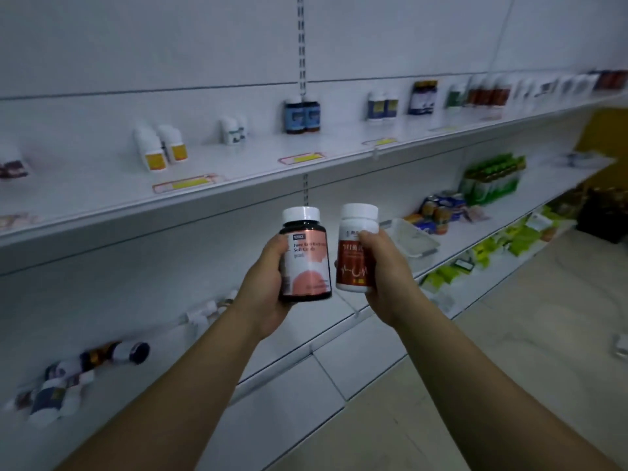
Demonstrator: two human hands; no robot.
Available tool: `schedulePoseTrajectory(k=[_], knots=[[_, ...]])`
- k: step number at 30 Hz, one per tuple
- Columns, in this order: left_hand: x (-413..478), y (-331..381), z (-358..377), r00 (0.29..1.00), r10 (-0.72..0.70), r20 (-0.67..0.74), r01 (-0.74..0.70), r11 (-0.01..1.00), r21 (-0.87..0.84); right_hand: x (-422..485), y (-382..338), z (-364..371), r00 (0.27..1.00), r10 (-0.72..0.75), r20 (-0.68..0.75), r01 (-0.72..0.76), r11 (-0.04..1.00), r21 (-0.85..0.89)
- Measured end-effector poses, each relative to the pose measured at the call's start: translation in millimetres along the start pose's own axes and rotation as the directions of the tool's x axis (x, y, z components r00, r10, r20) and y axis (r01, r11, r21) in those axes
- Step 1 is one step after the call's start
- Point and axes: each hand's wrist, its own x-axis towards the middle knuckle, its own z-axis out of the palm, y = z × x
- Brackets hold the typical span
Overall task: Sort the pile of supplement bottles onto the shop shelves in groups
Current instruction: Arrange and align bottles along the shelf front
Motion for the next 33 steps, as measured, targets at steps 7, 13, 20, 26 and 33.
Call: schedulePoseTrajectory(k=[7,13,20,26,33], knots=[[67,-26,164,0.968,0.015,0.25,-0.015,1.0,-0.002,22,-91,-144,0.979,-0.148,-0.142,0.15,0.989,0.008],[120,-52,284,0.931,0.075,0.357,-0.072,0.997,-0.02,38,-156,-247,0.945,-0.241,-0.221,0.23,0.97,-0.074],[192,-79,369,0.924,0.102,0.369,-0.119,0.993,0.024,84,-192,-327,0.901,-0.31,-0.303,0.285,0.951,-0.123],[286,-97,420,0.918,0.117,0.379,-0.15,0.987,0.06,167,-212,-390,0.882,-0.309,-0.355,0.275,0.951,-0.142],[407,-104,496,0.883,0.118,0.454,-0.151,0.988,0.037,270,-251,-470,0.857,-0.314,-0.409,0.268,0.949,-0.168]])
